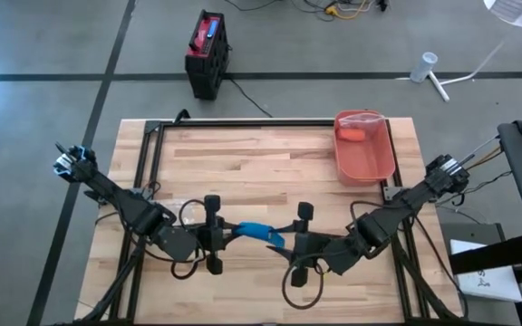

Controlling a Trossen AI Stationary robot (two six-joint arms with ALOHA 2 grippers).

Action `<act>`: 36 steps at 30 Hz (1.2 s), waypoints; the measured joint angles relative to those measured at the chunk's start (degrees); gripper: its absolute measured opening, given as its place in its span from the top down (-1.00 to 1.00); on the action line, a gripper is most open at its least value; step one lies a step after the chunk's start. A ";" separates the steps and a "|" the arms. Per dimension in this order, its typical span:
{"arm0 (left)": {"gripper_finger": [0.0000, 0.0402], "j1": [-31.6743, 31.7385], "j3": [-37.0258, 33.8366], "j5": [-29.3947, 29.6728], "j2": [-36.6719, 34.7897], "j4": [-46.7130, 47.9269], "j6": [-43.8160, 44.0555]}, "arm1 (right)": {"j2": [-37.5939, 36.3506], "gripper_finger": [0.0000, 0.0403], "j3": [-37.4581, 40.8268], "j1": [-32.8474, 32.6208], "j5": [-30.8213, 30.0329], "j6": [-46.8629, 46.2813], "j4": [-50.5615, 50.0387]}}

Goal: Roll bandage
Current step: Roll the blue bandage

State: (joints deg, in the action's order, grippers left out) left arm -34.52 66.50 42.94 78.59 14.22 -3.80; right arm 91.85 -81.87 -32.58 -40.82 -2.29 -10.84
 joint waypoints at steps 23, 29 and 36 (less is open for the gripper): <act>0.85 0.13 0.11 -0.95 -0.20 1.01 6.09 | -0.28 0.37 -0.02 -1.53 0.39 3.69 -0.96; 0.88 0.15 0.11 -3.07 -0.22 -0.25 5.15 | -0.28 0.32 -0.05 -0.34 0.74 2.41 -0.78; 0.84 0.33 0.11 -4.49 -0.12 -0.88 4.24 | -0.30 0.39 -0.13 0.99 4.58 2.35 -0.44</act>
State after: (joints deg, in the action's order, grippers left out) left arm -34.19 66.61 38.45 78.46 13.34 0.44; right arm 91.55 -82.00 -31.58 -36.24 0.05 -11.27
